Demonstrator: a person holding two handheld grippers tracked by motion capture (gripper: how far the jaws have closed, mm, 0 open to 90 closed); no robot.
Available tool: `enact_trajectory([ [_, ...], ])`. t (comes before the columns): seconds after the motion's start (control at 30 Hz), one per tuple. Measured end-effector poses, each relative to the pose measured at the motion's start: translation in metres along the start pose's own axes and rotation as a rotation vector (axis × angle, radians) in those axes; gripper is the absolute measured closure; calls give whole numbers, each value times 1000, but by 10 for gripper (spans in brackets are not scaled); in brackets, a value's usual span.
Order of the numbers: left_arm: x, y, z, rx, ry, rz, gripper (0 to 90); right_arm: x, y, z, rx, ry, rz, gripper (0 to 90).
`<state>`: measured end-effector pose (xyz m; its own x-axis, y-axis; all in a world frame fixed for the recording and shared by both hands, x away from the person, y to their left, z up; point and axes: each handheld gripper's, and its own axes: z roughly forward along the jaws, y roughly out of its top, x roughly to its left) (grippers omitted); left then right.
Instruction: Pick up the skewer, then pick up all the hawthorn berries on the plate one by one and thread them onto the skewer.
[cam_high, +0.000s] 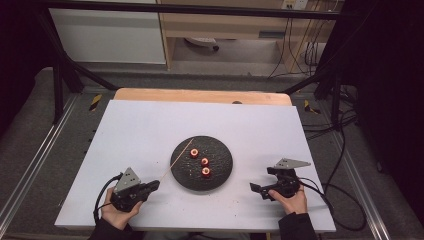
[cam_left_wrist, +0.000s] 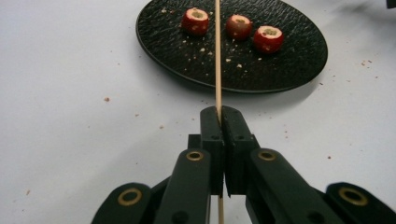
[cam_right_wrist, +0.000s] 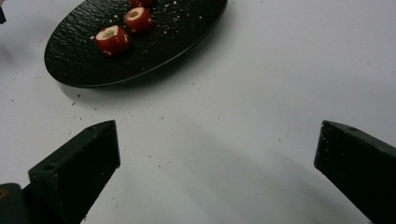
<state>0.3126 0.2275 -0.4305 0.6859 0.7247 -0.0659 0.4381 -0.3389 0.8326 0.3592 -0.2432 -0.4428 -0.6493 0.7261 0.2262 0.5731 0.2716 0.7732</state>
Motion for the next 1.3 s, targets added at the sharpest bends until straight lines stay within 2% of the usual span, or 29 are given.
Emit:
enact_trajectory([
  [0.27, 3, -1, 0, -4, -7, -14, 879, 18, 23, 11, 16, 30, -46, 5],
  [0.4, 3, -2, 0, -6, -6, -16, 879, 28, 36, 19, 46, 17, -63, 5],
  [0.57, 4, -2, 1, -7, -12, -17, 879, 37, 48, 27, 46, 25, -68, 5],
  [0.73, 5, -3, 1, -6, -19, -29, 879, 44, 59, 35, 70, 14, -74, 6],
  [1.1, 6, -3, 1, -8, -15, -36, 879, 65, 86, 56, 152, -8, -99, 6],
  [1.3, 6, -3, 2, -5, -17, -36, 879, 78, 100, 72, 224, -20, -113, 13],
])
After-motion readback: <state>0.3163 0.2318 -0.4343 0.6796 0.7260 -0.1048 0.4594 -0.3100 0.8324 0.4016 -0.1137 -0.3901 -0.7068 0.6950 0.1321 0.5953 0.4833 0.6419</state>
